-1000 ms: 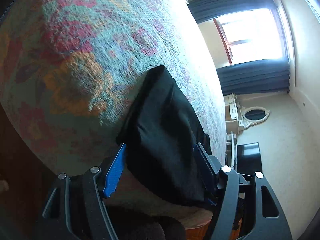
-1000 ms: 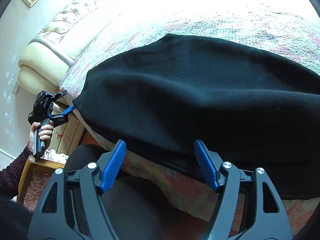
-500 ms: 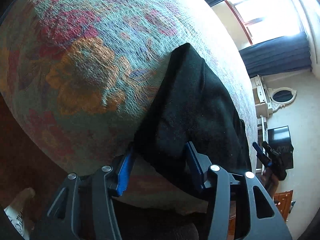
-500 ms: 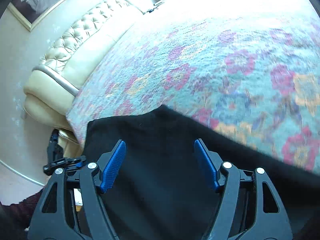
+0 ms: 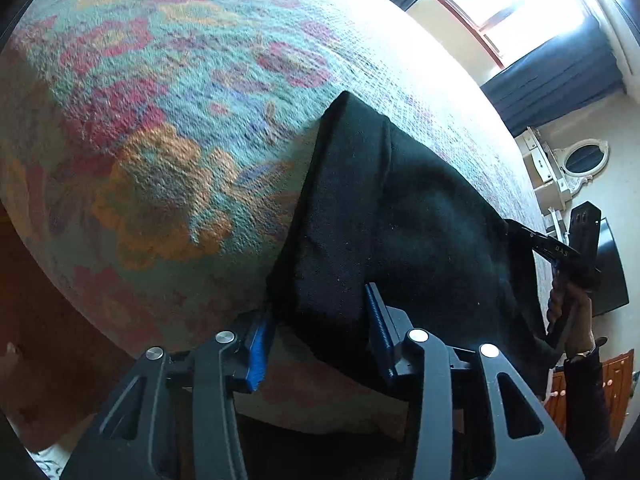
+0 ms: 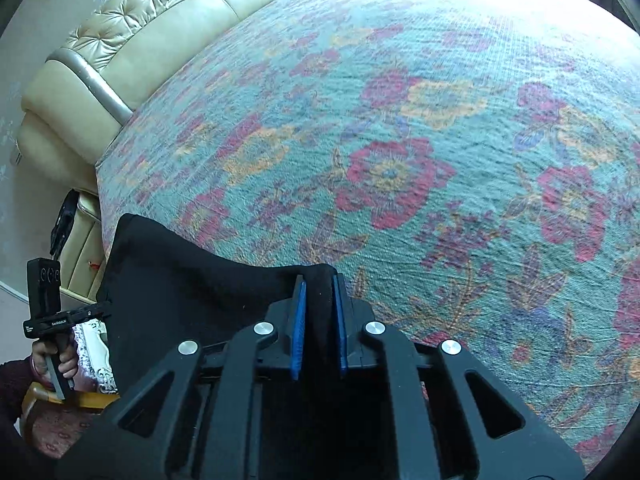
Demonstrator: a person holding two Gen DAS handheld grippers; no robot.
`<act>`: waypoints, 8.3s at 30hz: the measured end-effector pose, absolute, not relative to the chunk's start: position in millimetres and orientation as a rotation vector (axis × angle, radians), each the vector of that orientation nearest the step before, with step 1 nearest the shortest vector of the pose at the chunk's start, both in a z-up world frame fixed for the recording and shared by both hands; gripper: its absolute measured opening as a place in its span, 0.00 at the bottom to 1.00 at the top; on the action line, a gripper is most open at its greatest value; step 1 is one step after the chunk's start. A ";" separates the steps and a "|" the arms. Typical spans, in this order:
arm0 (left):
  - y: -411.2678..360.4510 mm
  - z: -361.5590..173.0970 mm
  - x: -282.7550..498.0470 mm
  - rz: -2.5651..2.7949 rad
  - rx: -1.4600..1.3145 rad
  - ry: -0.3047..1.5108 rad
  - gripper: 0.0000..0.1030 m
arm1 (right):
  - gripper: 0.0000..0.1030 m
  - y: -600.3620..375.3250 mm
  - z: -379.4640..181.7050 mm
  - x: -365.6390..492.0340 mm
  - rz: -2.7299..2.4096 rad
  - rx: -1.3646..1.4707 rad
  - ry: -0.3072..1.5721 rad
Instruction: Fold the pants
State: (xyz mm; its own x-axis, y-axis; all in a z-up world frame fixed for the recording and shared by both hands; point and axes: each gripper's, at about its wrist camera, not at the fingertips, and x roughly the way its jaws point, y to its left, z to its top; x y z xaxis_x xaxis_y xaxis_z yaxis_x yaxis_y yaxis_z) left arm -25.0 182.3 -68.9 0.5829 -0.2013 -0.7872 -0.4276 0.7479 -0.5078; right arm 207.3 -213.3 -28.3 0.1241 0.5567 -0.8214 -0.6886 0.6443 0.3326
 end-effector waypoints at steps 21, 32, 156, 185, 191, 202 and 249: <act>187.7 -6.3 -14.3 0.207 -0.731 0.787 0.66 | 0.74 -583.9 34.9 102.4 0.337 0.544 0.835; 129.9 -11.3 47.2 0.172 -0.680 0.854 0.74 | 0.73 -830.0 -52.9 -9.1 -0.228 1.146 0.652; 121.6 -46.5 58.4 0.095 -0.709 0.973 0.85 | 0.49 -532.3 -78.1 80.5 0.659 1.055 1.192; 119.3 -44.9 60.3 0.039 -0.593 1.022 0.85 | 0.15 -492.1 -89.0 67.7 0.715 0.897 1.535; 118.4 -37.8 50.9 0.053 -0.538 1.001 0.85 | 0.51 -528.0 -45.5 57.3 0.739 0.782 1.439; 144.3 -14.3 35.7 0.158 -0.604 0.855 0.85 | 0.66 -819.3 50.1 116.1 0.276 0.776 0.915; 127.6 8.3 15.9 0.333 -0.429 0.870 0.94 | 0.18 -643.5 149.4 108.8 0.560 0.629 0.883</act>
